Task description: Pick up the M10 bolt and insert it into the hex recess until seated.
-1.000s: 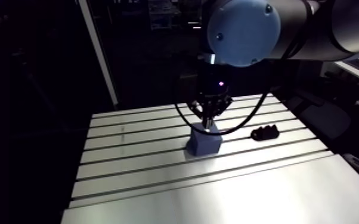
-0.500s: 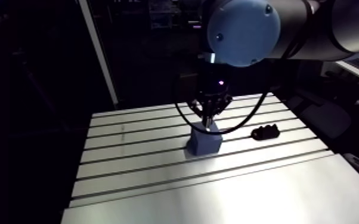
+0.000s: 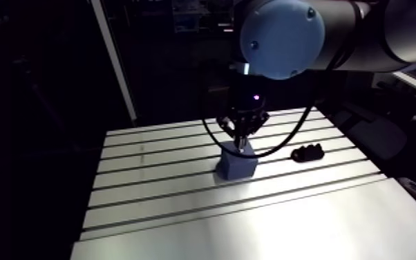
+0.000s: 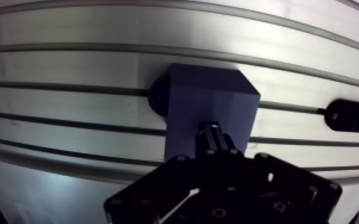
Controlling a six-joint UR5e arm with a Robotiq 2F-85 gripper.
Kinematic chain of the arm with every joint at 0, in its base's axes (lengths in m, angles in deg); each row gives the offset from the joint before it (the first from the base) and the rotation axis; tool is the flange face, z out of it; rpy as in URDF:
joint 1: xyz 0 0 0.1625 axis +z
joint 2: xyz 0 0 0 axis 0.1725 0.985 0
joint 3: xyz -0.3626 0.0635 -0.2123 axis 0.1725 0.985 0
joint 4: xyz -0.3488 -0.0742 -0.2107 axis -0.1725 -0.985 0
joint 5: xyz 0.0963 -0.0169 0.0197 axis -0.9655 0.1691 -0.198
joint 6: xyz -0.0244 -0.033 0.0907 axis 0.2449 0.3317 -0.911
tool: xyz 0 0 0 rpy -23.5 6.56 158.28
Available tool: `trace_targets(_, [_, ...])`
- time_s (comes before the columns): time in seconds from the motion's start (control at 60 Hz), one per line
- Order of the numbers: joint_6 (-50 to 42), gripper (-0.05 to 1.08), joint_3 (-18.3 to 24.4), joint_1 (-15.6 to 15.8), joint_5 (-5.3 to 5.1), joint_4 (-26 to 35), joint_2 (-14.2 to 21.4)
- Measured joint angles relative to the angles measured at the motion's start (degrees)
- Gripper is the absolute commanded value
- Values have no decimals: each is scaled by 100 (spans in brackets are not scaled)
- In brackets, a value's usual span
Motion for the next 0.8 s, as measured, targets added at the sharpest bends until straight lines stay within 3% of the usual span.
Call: trace_targets(0.8, [-19, 108, -69, -40, -2, -76, -61])
